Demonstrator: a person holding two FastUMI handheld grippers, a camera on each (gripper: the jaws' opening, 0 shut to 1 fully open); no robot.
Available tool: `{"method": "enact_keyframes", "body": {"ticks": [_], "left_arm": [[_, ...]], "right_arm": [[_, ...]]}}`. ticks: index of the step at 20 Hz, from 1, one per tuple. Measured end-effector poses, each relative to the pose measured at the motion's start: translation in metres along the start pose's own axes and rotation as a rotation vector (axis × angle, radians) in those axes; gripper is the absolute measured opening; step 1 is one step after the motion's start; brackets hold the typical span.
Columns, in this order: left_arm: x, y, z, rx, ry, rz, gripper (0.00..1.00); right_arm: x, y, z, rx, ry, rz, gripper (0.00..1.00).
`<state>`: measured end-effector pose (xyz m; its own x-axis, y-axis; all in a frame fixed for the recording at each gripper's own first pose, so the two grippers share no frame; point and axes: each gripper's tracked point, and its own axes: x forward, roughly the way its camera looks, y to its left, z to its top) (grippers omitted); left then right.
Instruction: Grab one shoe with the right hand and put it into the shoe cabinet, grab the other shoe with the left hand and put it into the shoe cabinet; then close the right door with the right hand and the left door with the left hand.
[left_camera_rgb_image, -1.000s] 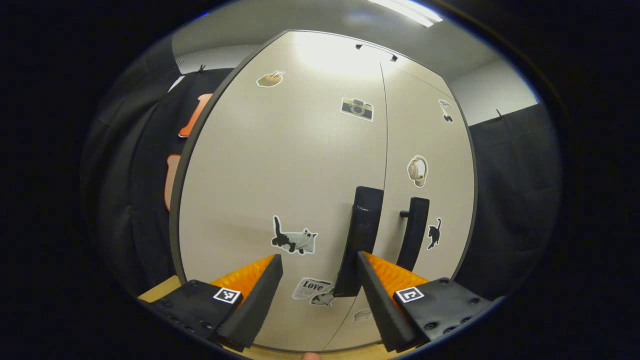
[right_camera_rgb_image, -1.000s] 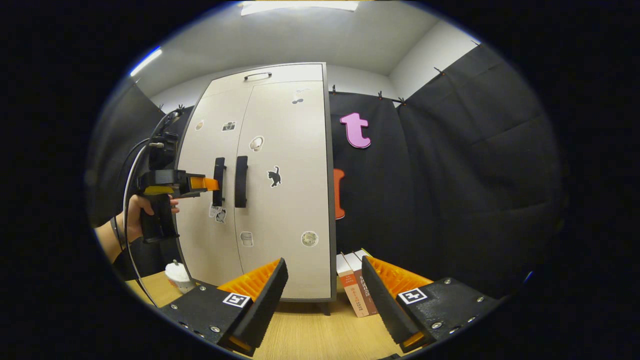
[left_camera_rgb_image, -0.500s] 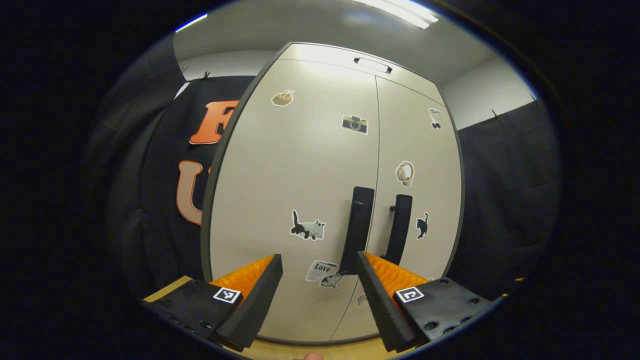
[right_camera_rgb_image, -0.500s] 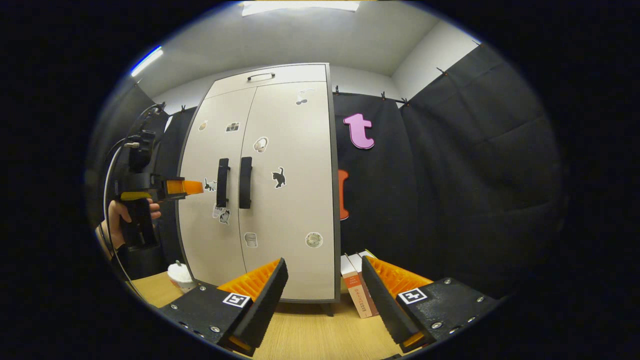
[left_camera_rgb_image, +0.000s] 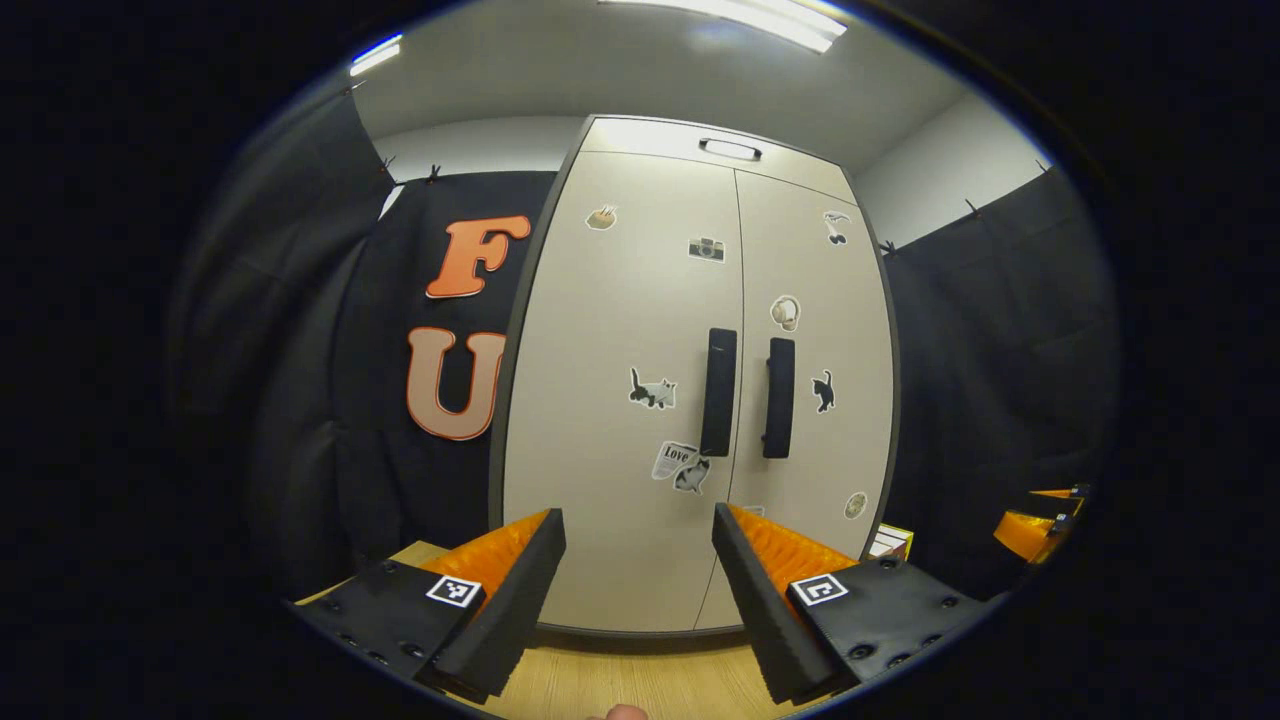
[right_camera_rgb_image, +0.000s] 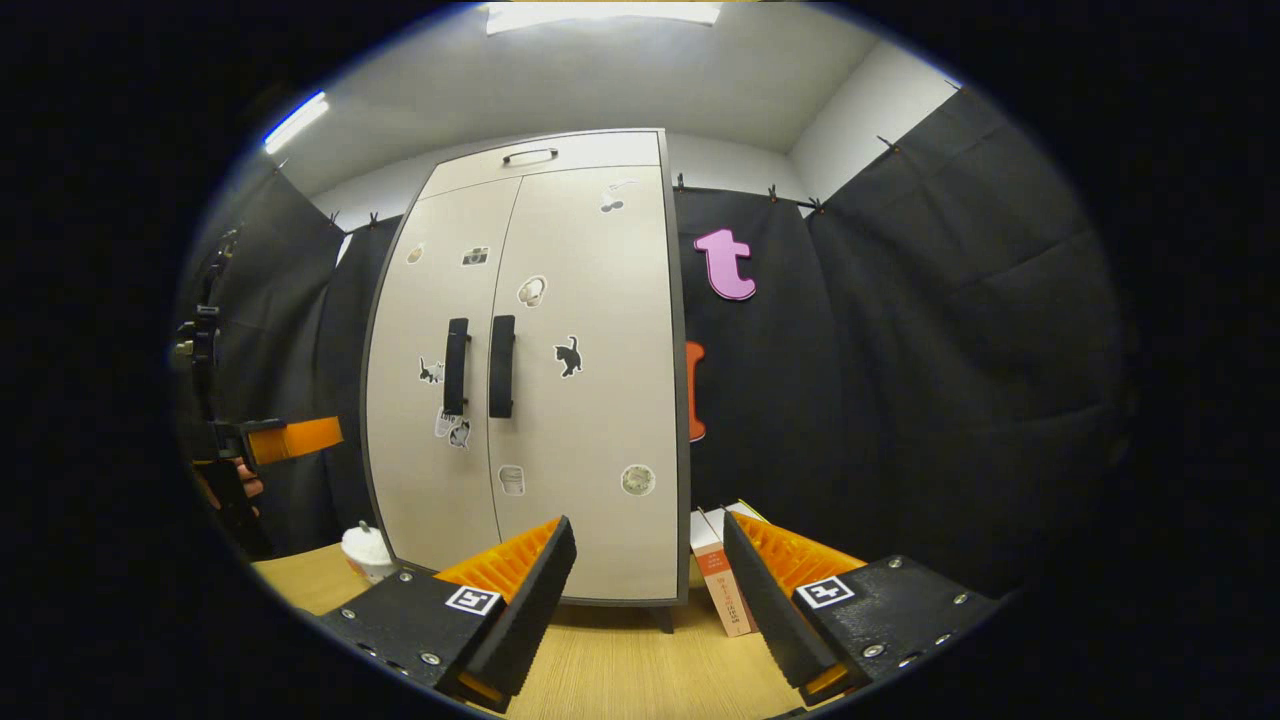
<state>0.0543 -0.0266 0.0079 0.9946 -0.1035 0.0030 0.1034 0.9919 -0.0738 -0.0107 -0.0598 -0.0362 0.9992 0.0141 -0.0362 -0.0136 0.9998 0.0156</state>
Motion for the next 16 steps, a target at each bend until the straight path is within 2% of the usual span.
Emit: {"method": "enact_keyframes", "body": {"ticks": [6, 9, 14, 15, 16], "left_arm": [[-0.039, 0.009, -0.019, 0.061, -0.012, 0.047, 0.96], [-0.05, 0.008, -0.028, 0.049, 0.014, 0.042, 0.96], [-0.064, 0.019, -0.022, 0.045, 0.013, 0.077, 0.96], [-0.065, 0.02, -0.02, 0.045, 0.009, 0.083, 0.94], [-0.066, 0.022, -0.018, 0.046, 0.004, 0.088, 0.96]], "right_arm": [[-0.004, 0.008, -0.008, 0.003, 0.02, 0.011, 0.92], [-0.005, 0.012, -0.011, 0.015, 0.024, 0.014, 0.92], [-0.008, 0.016, -0.014, 0.034, 0.024, 0.022, 0.92], [-0.008, 0.017, -0.014, 0.038, 0.024, 0.026, 0.92], [-0.009, 0.019, -0.013, 0.039, 0.021, 0.028, 0.92]]}}
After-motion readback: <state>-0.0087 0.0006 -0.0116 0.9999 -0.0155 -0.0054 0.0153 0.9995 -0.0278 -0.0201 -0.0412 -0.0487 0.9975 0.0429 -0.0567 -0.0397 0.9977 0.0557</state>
